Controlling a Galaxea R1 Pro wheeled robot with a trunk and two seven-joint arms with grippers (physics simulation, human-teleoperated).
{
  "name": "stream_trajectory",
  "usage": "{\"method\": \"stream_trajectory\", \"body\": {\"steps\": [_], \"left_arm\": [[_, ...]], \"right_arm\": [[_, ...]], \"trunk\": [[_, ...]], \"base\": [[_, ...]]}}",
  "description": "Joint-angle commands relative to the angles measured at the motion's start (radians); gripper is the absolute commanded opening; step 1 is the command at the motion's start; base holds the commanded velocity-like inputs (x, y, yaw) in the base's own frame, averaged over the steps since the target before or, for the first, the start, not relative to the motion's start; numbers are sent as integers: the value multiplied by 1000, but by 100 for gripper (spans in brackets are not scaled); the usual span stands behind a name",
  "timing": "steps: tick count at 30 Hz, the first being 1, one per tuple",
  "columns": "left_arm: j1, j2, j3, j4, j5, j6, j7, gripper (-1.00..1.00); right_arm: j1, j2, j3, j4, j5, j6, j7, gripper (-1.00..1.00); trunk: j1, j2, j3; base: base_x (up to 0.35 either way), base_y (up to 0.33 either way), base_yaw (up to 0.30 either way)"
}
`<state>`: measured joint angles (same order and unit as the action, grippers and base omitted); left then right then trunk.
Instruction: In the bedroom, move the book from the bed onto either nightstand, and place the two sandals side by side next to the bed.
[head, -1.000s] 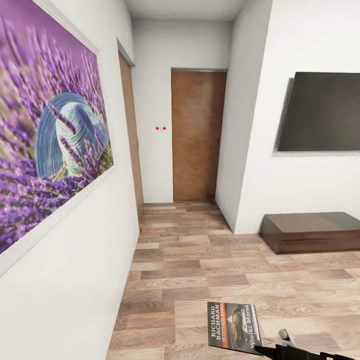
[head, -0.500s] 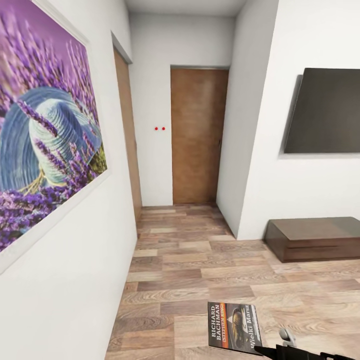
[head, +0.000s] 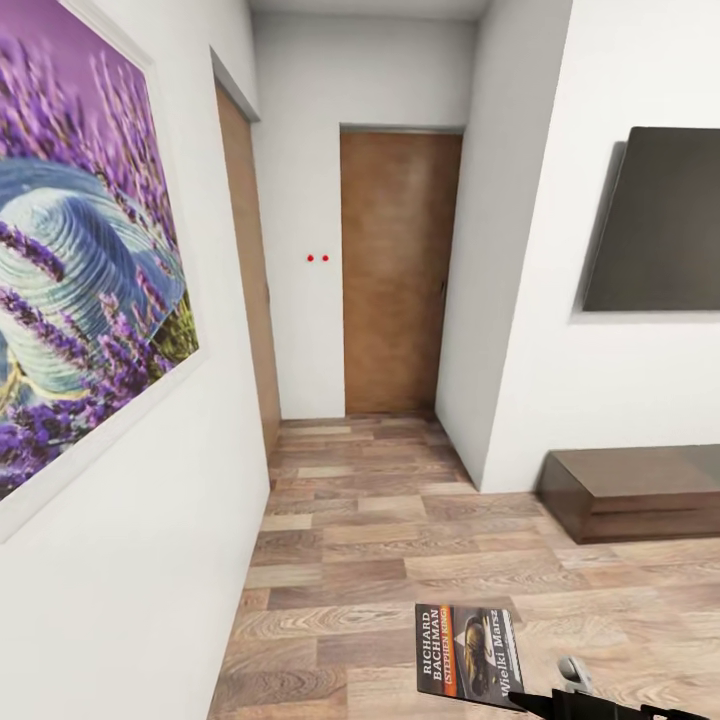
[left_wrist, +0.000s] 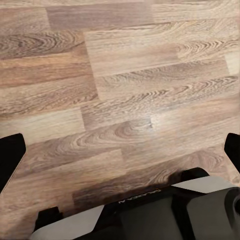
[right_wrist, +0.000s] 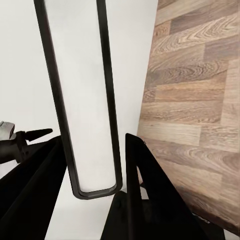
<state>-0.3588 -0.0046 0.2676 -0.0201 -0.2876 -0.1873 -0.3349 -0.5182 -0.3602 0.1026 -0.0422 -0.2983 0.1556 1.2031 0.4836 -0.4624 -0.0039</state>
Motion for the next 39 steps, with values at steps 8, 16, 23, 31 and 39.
{"method": "stream_trajectory", "body": {"steps": [8, 16, 23, 31, 39], "left_arm": [[0, 0, 8, 0, -10, -3, -2, 100], [0, 0, 8, 0, -10, -3, -2, 100], [0, 0, 8, 0, -10, -3, -2, 100], [0, 0, 8, 0, -10, -3, -2, 100], [0, 0, 8, 0, -10, -3, -2, 100]], "right_arm": [[0, 0, 2, -1, -12, 10, 3, -100], [0, 0, 2, -1, -12, 10, 3, -100], [0, 0, 2, -1, -12, 10, 3, -100], [0, 0, 2, -1, -12, 10, 3, -100], [0, 0, 2, -1, -12, 10, 3, -100]], "trunk": [[1, -1, 0], [1, -1, 0], [1, -1, 0], [1, -1, 0], [1, -1, 0]], "base": [[327, 0, -97], [327, 0, -275], [124, 0, -283], [5, 0, -284], [0, 0, -284]]}}
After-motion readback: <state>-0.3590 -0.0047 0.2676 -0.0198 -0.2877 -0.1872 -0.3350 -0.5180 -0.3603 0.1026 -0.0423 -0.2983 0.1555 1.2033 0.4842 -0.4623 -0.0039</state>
